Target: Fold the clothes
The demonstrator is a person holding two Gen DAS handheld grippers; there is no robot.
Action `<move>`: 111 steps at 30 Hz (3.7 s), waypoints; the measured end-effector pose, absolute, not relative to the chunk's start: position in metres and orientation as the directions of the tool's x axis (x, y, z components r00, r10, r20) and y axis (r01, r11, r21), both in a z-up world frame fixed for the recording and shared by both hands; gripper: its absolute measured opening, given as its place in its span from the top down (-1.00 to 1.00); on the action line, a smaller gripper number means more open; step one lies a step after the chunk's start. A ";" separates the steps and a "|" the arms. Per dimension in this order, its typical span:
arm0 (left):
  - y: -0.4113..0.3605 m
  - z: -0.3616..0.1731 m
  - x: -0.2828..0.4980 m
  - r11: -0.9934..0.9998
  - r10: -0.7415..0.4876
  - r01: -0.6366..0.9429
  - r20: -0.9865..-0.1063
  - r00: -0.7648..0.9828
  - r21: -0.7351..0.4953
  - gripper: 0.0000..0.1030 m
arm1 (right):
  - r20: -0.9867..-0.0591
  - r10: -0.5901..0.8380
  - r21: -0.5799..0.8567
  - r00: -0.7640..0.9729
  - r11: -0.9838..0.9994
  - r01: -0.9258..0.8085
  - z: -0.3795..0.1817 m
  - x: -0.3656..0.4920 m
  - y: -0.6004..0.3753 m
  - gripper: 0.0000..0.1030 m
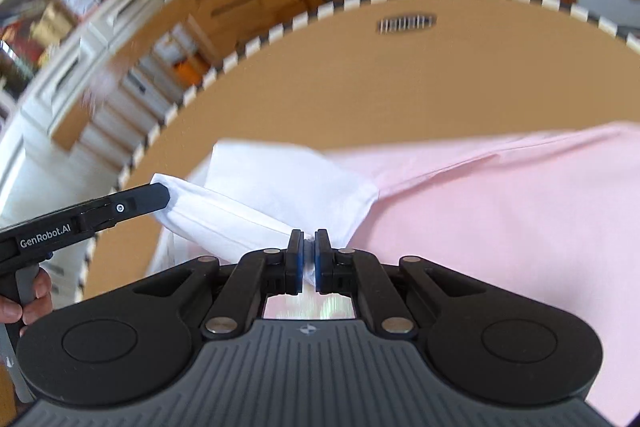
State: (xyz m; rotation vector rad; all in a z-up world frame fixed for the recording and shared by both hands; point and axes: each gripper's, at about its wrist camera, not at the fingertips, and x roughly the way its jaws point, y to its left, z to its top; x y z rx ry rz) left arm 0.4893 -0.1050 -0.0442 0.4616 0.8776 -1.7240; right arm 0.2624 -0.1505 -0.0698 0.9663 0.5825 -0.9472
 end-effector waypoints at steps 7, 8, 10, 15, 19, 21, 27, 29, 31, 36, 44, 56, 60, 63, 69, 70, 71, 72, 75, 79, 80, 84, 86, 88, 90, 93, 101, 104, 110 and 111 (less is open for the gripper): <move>-0.066 -0.068 0.490 -0.058 -0.623 0.958 -0.739 -0.254 -0.281 0.45 | -0.788 -0.386 0.394 0.479 0.280 0.875 -0.091 0.261 -0.118 0.78; -0.060 -0.068 0.492 -0.058 -0.626 0.958 -0.737 -0.254 -0.281 0.40 | -0.787 -0.382 0.389 0.484 0.301 0.871 -0.089 0.260 -0.114 0.76; -0.048 -0.064 0.497 -0.071 -0.630 0.959 -0.733 -0.257 -0.275 0.35 | -0.794 -0.367 0.362 0.485 0.355 0.862 -0.086 0.261 -0.106 0.52; -0.023 -0.046 0.511 -0.088 -0.655 0.949 -0.701 -0.284 -0.302 0.23 | -0.806 -0.344 0.279 0.482 0.497 0.822 -0.075 0.268 -0.078 0.47; -0.036 -0.032 0.509 -0.092 -0.698 0.941 -0.653 -0.294 -0.326 0.15 | -0.735 -0.419 0.348 0.534 0.443 0.826 -0.058 0.264 -0.084 0.52; -0.056 -0.036 0.500 -0.078 -0.702 0.931 -0.643 -0.306 -0.357 0.13 | -0.715 -0.470 0.362 0.517 0.384 0.850 -0.060 0.267 -0.097 0.64; -0.092 -0.064 0.470 -0.055 -0.651 0.954 -0.714 -0.258 -0.295 0.13 | -0.758 -0.472 0.312 0.450 0.343 0.886 -0.088 0.292 -0.114 0.67; -0.083 -0.069 0.466 -0.082 -0.633 0.961 -0.731 -0.255 -0.265 0.14 | -0.764 -0.448 0.290 0.464 0.404 0.868 -0.091 0.301 -0.102 0.67; -0.069 -0.071 0.465 -0.106 -0.625 0.966 -0.740 -0.249 -0.236 0.13 | -0.767 -0.434 0.270 0.472 0.448 0.852 -0.091 0.306 -0.086 0.67; -0.031 -0.073 0.475 -0.068 -0.614 0.966 -0.753 -0.238 -0.250 0.13 | -0.771 -0.433 0.247 0.467 0.472 0.846 -0.086 0.309 -0.058 0.66; -0.007 -0.055 0.462 -0.044 -0.764 0.981 -0.626 -0.154 -0.188 0.07 | -0.735 -0.521 0.284 0.434 0.345 0.895 -0.082 0.302 -0.054 0.63; -0.022 -0.085 0.471 0.188 -0.652 0.970 -0.758 0.009 -0.151 -0.09 | -0.746 -0.550 0.235 0.377 0.312 0.920 -0.095 0.300 -0.061 0.73; -0.017 -0.088 0.458 0.144 -0.661 0.989 -0.747 0.068 -0.038 -0.16 | -0.751 -0.551 0.214 0.364 0.318 0.924 -0.093 0.305 -0.062 0.69; -0.017 -0.088 0.455 0.144 -0.653 0.989 -0.754 0.076 -0.025 -0.27 | -0.753 -0.552 0.227 0.357 0.291 0.929 -0.093 0.304 -0.061 0.67; -0.007 -0.073 0.475 0.175 -0.622 0.977 -0.783 0.015 -0.121 -0.34 | -0.729 -0.584 0.248 0.356 0.259 0.934 -0.073 0.289 -0.033 0.53; 0.000 -0.068 0.481 0.178 -0.619 0.974 -0.786 0.002 -0.137 -0.38 | -0.720 -0.592 0.258 0.361 0.254 0.932 -0.067 0.283 -0.024 0.44; 0.008 -0.064 0.487 0.179 -0.612 0.973 -0.791 -0.008 -0.148 -0.49 | -0.713 -0.598 0.269 0.366 0.248 0.930 -0.062 0.275 -0.013 0.43; 0.019 -0.060 0.494 0.184 -0.606 0.970 -0.796 -0.014 -0.158 -0.52 | -0.706 -0.604 0.281 0.371 0.242 0.929 -0.057 0.266 -0.002 0.42; 0.050 -0.055 0.511 0.179 -0.601 0.960 -0.796 -0.067 -0.216 -0.53 | -0.700 -0.616 0.307 0.362 0.197 0.931 -0.048 0.240 0.034 0.40; 0.081 -0.059 0.518 0.170 -0.545 0.970 -0.837 -0.056 -0.175 -0.53 | -0.737 -0.611 0.287 0.288 0.103 0.952 -0.052 0.209 0.082 0.35; 0.087 -0.061 0.518 0.166 -0.530 0.972 -0.846 -0.054 -0.166 -0.54 | -0.746 -0.610 0.281 0.267 0.075 0.957 -0.053 0.201 0.094 0.33; 0.105 -0.072 0.519 0.175 -0.486 0.969 -0.871 -0.068 -0.174 -0.56 | -0.766 -0.614 0.281 0.193 -0.050 0.958 -0.055 0.169 0.134 0.25; 0.109 -0.077 0.518 0.185 -0.465 0.968 -0.883 -0.066 -0.170 -0.56 | -0.774 -0.613 0.283 0.156 -0.115 0.952 -0.056 0.155 0.150 0.22; 0.111 -0.077 0.516 0.182 -0.464 0.971 -0.884 -0.056 -0.157 -0.58 | -0.784 -0.610 0.273 0.116 -0.171 0.947 -0.058 0.143 0.165 0.22; 0.113 -0.077 0.513 0.181 -0.455 0.971 -0.888 -0.059 -0.157 -0.60 | -0.793 -0.603 0.265 0.086 -0.216 0.940 -0.060 0.133 0.179 0.20; 0.115 -0.078 0.508 0.179 -0.451 0.971 -0.891 -0.059 -0.156 -0.62 | -0.802 -0.594 0.266 0.066 -0.256 0.929 -0.063 0.121 0.196 0.15; 0.123 -0.077 0.506 0.245 -0.434 0.956 -0.900 -0.041 -0.161 -0.67 | -0.807 -0.586 0.341 0.077 -0.356 0.870 -0.073 0.075 0.201 0.06; 0.124 -0.077 0.509 0.301 -0.435 0.934 -0.899 -0.043 -0.191 -0.68 | -0.805 -0.586 0.387 0.094 -0.399 0.831 -0.077 0.053 0.194 0.03; 0.120 -0.076 0.508 0.384 -0.433 0.897 -0.901 -0.036 -0.220 -0.81 | -0.797 -0.581 0.498 0.164 -0.479 0.723 -0.095 0.016 0.189 -0.01; 0.119 -0.076 0.508 0.398 -0.430 0.888 -0.902 -0.042 -0.231 -0.84 | -0.791 -0.585 0.521 0.178 -0.492 0.698 -0.098 0.010 0.189 -0.02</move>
